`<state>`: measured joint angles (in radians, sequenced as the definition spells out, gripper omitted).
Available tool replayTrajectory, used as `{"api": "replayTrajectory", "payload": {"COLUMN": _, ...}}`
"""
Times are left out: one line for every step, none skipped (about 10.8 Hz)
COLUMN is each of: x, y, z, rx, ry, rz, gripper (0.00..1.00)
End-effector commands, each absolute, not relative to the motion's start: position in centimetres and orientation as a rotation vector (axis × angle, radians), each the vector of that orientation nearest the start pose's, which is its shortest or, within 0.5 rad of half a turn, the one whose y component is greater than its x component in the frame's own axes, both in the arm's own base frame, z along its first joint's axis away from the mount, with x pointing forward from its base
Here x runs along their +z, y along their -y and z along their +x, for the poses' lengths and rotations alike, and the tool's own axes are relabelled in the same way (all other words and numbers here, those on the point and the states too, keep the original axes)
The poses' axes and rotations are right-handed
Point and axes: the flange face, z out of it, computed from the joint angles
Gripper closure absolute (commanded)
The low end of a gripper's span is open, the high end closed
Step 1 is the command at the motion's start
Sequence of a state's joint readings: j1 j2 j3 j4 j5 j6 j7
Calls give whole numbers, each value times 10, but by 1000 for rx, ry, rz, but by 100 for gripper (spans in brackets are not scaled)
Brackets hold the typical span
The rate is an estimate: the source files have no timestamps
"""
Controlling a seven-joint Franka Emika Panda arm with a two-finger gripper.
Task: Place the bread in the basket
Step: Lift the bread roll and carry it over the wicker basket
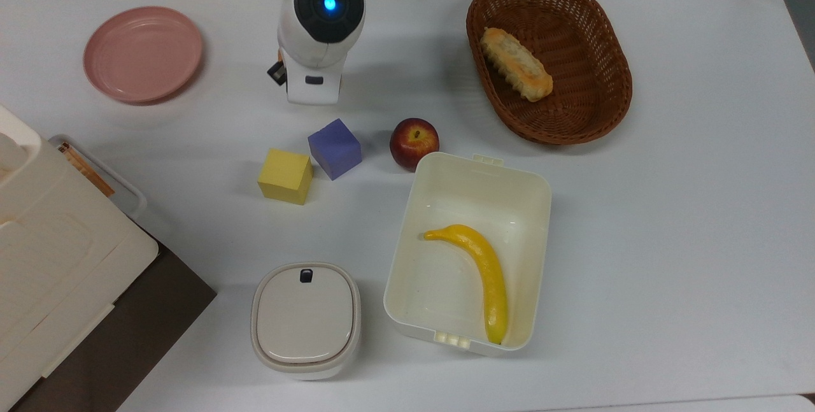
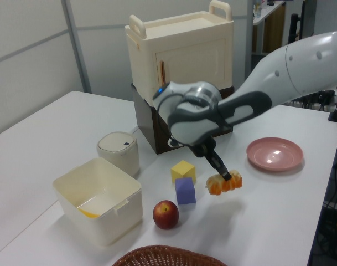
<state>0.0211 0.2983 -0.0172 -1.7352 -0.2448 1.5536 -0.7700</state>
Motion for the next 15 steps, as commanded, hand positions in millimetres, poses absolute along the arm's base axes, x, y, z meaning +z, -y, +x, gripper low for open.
{"api": "replayTrajectory", "payload": {"x": 446, "y": -11, "z": 588, "rx": 749, "ry": 1147, "rz": -2773, "gripper": 100}}
{"api": "replayTrajectory", "payload": {"x": 454, "y": -30, "z": 586, "rx": 739, "ry": 1133, "rz": -2775, "gripper": 100}}
{"api": "replayTrajectory", "payload": {"x": 458, "y": -51, "z": 584, "rx": 703, "ry": 1074, "rz": -2779, "gripper": 100}}
{"api": "replayTrajectory", "payload": {"x": 459, "y": -68, "z": 583, "rx": 669, "ry": 988, "rz": -2777, "gripper": 100}}
{"api": "replayTrajectory", "payload": {"x": 458, "y": -89, "z": 580, "rx": 662, "ry": 951, "rz": -2768, "gripper": 100}}
{"api": "replayTrajectory", "payload": {"x": 458, "y": -116, "z": 576, "rx": 655, "ry": 952, "rz": -2750, "gripper": 100}}
{"api": "replayTrajectory", "payload": {"x": 459, "y": -140, "z": 571, "rx": 639, "ry": 931, "rz": -2707, "gripper": 100}}
{"api": "replayTrajectory", "payload": {"x": 465, "y": -164, "z": 567, "rx": 611, "ry": 933, "rz": -2666, "gripper": 100}}
{"api": "replayTrajectory", "payload": {"x": 467, "y": -185, "z": 561, "rx": 602, "ry": 957, "rz": -2623, "gripper": 100}}
{"api": "replayTrajectory", "payload": {"x": 468, "y": -202, "z": 556, "rx": 595, "ry": 969, "rz": -2575, "gripper": 100}}
{"api": "replayTrajectory", "payload": {"x": 468, "y": -219, "z": 551, "rx": 593, "ry": 953, "rz": -2536, "gripper": 69}}
{"api": "replayTrajectory", "payload": {"x": 468, "y": -233, "z": 546, "rx": 610, "ry": 931, "rz": -2556, "gripper": 19}}
{"api": "replayTrajectory", "payload": {"x": 467, "y": -237, "z": 544, "rx": 621, "ry": 921, "rz": -2570, "gripper": 0}}
{"api": "replayTrajectory", "payload": {"x": 468, "y": -229, "z": 548, "rx": 614, "ry": 900, "rz": -2579, "gripper": 0}}
{"api": "replayTrajectory", "payload": {"x": 471, "y": -216, "z": 554, "rx": 600, "ry": 871, "rz": -2593, "gripper": 0}}
